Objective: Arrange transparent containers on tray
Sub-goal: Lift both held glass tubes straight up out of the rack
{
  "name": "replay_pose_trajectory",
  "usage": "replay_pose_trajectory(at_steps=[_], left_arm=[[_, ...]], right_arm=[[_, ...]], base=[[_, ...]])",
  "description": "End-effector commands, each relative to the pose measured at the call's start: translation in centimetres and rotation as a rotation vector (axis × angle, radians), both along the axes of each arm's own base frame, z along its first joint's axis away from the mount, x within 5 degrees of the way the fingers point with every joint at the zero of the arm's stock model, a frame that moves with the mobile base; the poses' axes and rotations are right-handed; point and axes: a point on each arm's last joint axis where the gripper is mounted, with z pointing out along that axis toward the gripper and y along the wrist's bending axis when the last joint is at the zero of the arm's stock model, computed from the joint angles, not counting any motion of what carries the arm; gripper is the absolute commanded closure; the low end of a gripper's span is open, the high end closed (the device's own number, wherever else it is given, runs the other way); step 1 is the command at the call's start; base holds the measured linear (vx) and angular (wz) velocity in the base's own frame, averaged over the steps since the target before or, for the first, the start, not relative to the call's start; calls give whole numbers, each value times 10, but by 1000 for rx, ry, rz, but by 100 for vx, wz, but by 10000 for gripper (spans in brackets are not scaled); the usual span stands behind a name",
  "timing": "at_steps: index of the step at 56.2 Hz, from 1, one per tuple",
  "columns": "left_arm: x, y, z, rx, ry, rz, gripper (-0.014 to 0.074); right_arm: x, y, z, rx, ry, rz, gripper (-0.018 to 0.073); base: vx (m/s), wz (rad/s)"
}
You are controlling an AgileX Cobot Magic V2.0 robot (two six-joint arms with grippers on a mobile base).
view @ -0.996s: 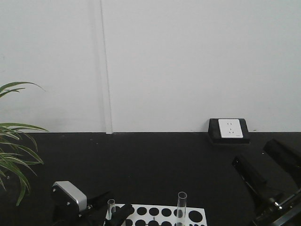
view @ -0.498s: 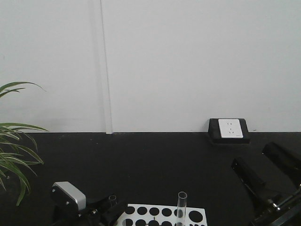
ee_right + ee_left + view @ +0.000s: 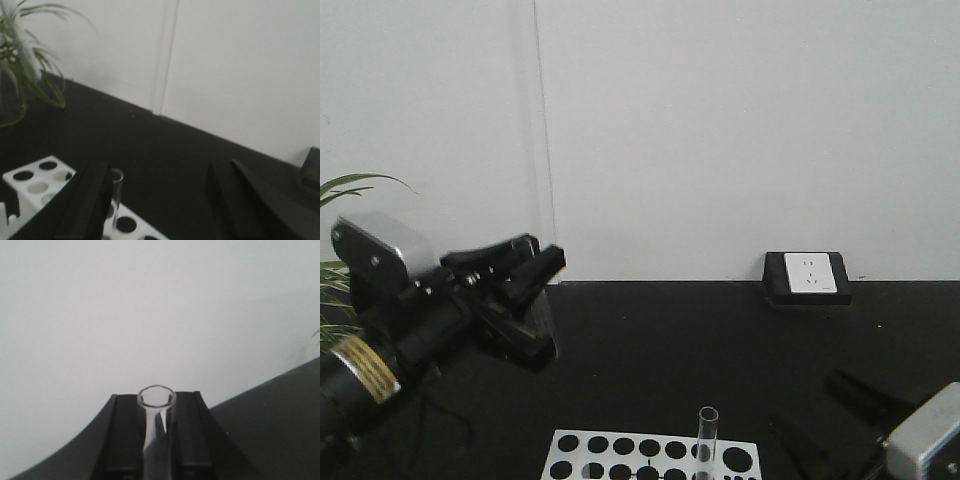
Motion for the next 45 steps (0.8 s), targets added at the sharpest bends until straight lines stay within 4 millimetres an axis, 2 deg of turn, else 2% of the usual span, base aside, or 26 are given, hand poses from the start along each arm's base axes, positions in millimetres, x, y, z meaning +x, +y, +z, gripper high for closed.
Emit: replay_pose_trajectory(at_steps=[1, 10, 22, 34, 35, 45], left_arm=[[-13, 4, 49, -69, -125, -3, 600], [-21, 10, 81, -78, -167, 25, 600], [-23, 12, 101, -89, -199, 37, 600], [-22, 13, 103, -80, -185, 48, 600], [-22, 13, 103, -81, -185, 48, 600], [-22, 13, 103, -79, -181, 50, 600]], right_arm=[[10, 8, 2, 53, -29, 57, 92], [25, 20, -18, 131, -28, 133, 92], [40, 30, -48, 205, 7, 185, 92], [64, 40, -57, 204, 19, 211, 92], [78, 46, -59, 202, 15, 235, 92], [95, 52, -61, 228, 26, 237, 103]], base=[[0, 0], [0, 0], [0, 0], [0, 0], [0, 0], [0, 0]])
